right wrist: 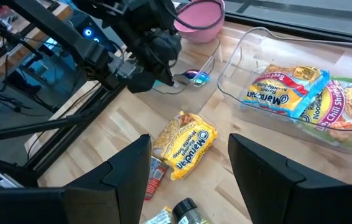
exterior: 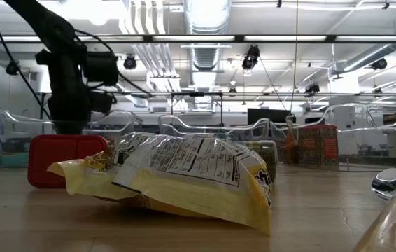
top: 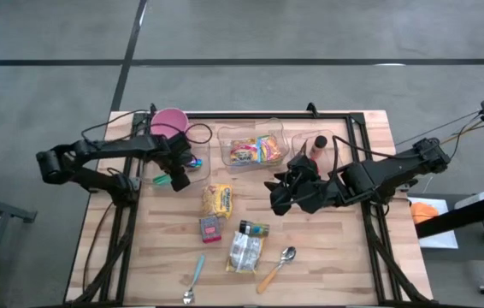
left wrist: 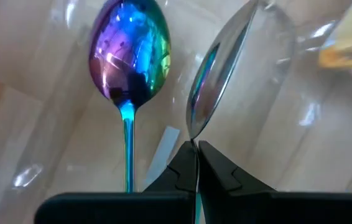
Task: Pick & Place Food Item
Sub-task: Put the green spoon into the left transparent bin
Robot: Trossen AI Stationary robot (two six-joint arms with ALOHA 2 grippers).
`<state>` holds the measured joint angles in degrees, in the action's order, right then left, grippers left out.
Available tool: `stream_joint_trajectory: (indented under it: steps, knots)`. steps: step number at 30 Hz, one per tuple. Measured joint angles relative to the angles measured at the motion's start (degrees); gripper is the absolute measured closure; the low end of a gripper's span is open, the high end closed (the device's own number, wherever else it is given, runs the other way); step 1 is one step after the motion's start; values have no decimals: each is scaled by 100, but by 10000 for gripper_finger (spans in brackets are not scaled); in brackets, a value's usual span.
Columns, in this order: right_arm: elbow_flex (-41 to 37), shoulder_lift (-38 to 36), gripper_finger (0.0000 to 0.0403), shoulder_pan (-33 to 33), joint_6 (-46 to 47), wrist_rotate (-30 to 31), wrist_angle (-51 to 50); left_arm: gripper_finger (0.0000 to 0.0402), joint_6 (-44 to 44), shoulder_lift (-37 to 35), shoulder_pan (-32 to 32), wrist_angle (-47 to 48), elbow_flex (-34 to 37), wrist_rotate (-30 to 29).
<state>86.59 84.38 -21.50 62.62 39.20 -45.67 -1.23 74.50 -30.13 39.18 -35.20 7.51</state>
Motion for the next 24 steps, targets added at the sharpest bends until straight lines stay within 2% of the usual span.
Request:
stream_joint_trajectory:
  steps: [6,24]
  knots:
    - [0,0,192,-1,17,-1,1,399,42,537,1,-149,-2,-44]
    - [0,2,192,-2,23,-2,-52,399,70,570,2,-374,-2,-92]
